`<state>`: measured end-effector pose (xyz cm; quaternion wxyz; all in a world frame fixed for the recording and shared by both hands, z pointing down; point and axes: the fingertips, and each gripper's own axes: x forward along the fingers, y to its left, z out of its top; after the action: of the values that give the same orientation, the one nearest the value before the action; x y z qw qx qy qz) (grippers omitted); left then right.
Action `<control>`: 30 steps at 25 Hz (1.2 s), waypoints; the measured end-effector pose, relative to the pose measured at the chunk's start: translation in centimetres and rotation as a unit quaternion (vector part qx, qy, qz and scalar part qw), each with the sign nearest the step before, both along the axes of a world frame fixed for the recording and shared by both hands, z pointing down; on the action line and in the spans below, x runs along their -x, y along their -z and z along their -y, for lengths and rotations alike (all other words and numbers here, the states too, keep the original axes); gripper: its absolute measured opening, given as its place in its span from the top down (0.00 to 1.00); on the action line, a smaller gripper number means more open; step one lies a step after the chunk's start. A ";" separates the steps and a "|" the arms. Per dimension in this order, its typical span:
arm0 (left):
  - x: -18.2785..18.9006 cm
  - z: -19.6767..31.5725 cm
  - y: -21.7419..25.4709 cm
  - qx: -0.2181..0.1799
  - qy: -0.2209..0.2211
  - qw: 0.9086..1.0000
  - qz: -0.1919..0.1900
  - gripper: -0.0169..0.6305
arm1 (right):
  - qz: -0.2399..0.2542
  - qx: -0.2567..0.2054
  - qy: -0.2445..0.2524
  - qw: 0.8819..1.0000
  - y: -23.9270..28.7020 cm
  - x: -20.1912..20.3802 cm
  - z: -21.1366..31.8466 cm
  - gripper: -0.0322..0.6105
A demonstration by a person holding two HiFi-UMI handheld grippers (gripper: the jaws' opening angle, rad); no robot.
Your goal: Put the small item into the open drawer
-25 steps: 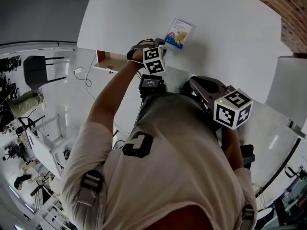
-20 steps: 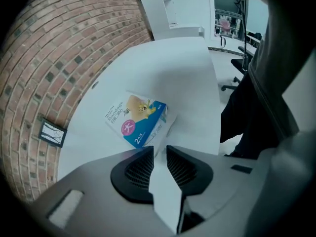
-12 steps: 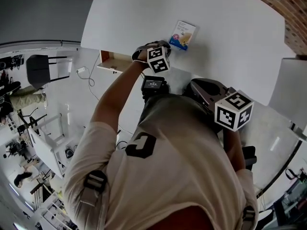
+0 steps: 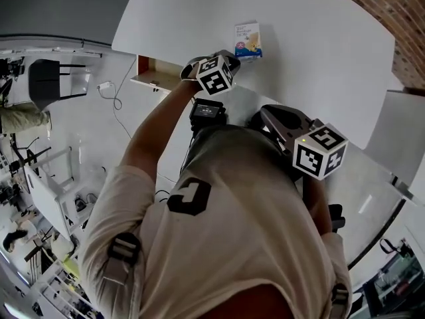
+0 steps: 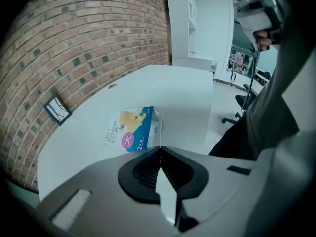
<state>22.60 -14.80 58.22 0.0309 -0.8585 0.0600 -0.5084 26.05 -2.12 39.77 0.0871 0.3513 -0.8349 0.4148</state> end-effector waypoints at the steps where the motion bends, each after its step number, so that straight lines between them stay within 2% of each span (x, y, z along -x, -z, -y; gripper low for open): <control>1: 0.2 0.0 0.6 -0.001 0.006 1.000 -0.008 0.97 | -0.001 -0.002 0.002 1.000 0.1 0.4 0.0 0.95; 8: 2.4 -0.3 4.2 -0.004 0.062 0.996 -0.067 0.97 | -0.011 -0.009 0.025 1.000 0.6 2.8 -0.2 0.95; 16: 5.5 -1.4 7.0 -0.017 0.093 0.990 -0.104 0.97 | -0.019 -0.013 0.030 0.999 0.8 5.2 -0.7 0.95; 23: 10.3 -2.5 9.1 -0.027 0.105 0.985 -0.133 0.97 | -0.033 -0.010 0.051 0.998 0.7 10.5 -1.5 0.95; 30: 16.9 -4.0 10.7 -0.037 0.119 0.979 -0.162 0.97 | -0.057 -0.018 0.047 0.997 1.0 16.1 -2.9 0.95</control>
<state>5.66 -10.83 47.52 -0.0081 -0.9146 0.1845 -0.3597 9.93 0.74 38.72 0.1472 0.3366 -0.8515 0.3741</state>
